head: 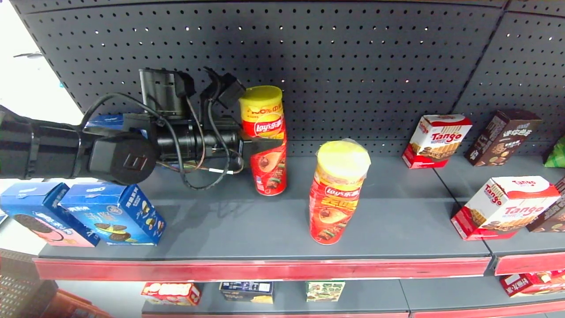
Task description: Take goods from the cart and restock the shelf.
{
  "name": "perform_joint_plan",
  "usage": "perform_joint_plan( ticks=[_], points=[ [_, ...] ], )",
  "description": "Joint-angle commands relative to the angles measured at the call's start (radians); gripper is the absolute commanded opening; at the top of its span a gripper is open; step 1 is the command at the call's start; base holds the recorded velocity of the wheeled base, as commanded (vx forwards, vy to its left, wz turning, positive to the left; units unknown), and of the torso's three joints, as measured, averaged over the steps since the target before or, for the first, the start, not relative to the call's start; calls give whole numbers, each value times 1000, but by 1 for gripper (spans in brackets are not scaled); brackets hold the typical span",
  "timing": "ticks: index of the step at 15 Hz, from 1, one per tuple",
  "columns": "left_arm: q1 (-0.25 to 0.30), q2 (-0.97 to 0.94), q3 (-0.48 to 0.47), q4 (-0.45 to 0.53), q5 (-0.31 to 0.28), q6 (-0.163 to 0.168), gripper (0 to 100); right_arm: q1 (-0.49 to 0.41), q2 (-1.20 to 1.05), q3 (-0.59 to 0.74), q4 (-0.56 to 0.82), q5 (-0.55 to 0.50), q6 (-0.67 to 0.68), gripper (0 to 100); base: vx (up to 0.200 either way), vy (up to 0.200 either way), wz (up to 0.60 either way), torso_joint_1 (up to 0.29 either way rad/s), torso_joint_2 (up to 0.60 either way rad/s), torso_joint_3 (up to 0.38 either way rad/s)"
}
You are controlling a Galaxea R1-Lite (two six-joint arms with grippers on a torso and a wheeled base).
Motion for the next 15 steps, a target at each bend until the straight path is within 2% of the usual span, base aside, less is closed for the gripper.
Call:
perform_joint_plan(
  ticks=[1, 4, 8, 9, 11, 13, 15],
  points=[
    [-42, 65, -107, 31, -14, 5, 0, 1, 5, 0, 0, 0, 0, 100, 0, 0, 0, 0, 0, 0],
    [-74, 115, -167, 32, -11, 5, 0, 1, 5, 0, 0, 0, 0, 100, 0, 0, 0, 0, 0, 0],
    [-75, 187, -252, 31, -9, 10, 0, 1, 5, 0, 0, 0, 0, 100, 0, 0, 0, 0, 0, 0],
    [-72, 206, -276, 31, -11, 19, 0, 1, 5, 0, 0, 0, 0, 100, 0, 0, 0, 0, 0, 0],
    [-72, 233, -307, 31, -9, 58, 0, 1, 5, 0, 0, 0, 0, 100, 0, 0, 0, 0, 0, 0],
    [-72, 249, -311, 29, -9, 88, 0, 1, 5, 0, 0, 0, 0, 100, 0, 0, 0, 0, 0, 0],
    [-78, 264, -322, 31, -9, 93, 0, 1, 5, 0, 0, 0, 0, 100, 0, 0, 0, 0, 0, 0]
  ],
)
